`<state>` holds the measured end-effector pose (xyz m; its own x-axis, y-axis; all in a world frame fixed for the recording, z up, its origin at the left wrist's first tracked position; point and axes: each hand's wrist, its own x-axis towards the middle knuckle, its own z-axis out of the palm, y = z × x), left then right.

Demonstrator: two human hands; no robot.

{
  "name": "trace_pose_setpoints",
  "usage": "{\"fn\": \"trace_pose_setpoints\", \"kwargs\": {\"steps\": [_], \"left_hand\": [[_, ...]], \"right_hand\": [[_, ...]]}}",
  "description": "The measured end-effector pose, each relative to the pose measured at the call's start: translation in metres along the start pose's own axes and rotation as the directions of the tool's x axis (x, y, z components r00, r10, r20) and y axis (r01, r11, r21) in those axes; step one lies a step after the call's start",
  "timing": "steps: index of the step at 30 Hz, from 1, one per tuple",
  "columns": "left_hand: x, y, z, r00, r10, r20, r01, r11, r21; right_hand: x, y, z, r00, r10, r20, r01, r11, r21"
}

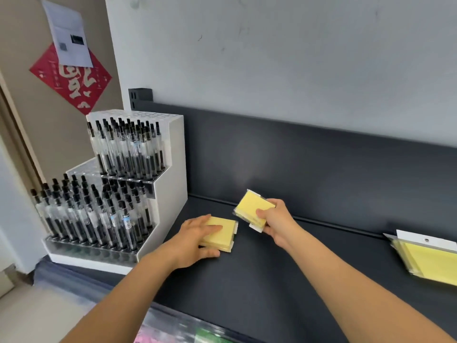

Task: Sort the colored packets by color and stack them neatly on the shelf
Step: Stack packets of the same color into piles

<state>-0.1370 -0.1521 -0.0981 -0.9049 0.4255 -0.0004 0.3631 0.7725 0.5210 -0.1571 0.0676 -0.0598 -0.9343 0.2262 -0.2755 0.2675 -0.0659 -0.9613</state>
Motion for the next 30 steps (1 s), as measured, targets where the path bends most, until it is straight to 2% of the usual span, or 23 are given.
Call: {"fn": "trace_pose_setpoints", "kwargs": {"steps": [4, 7, 12, 15, 18, 30], "left_hand": [[-0.002, -0.008, 0.015, 0.993, 0.026, -0.115, -0.027, 1.0, -0.012], [-0.002, -0.01, 0.016, 0.989, 0.046, -0.143, -0.045, 0.999, 0.013], [-0.002, -0.01, 0.016, 0.987, 0.056, -0.148, -0.053, 0.998, 0.027], [-0.003, -0.011, 0.015, 0.985, 0.068, -0.155, -0.066, 0.998, 0.017], [-0.002, -0.012, 0.016, 0.981, 0.087, -0.173, -0.084, 0.996, 0.024], [-0.001, -0.013, 0.017, 0.98, 0.108, -0.169, -0.104, 0.994, 0.035]], "right_hand": [[0.022, 0.003, 0.023, 1.0, 0.014, 0.014, -0.013, 0.999, -0.04], [0.037, 0.003, 0.034, 0.999, 0.024, 0.029, -0.021, 0.995, -0.093], [0.054, 0.002, 0.053, 0.991, 0.086, 0.098, -0.045, 0.931, -0.362], [0.061, 0.004, 0.061, 0.991, 0.119, 0.059, -0.078, 0.882, -0.464], [0.064, 0.004, 0.066, 0.99, 0.139, 0.008, -0.119, 0.871, -0.476], [0.062, 0.021, 0.066, 0.987, -0.103, -0.124, 0.019, 0.842, -0.54]]}}
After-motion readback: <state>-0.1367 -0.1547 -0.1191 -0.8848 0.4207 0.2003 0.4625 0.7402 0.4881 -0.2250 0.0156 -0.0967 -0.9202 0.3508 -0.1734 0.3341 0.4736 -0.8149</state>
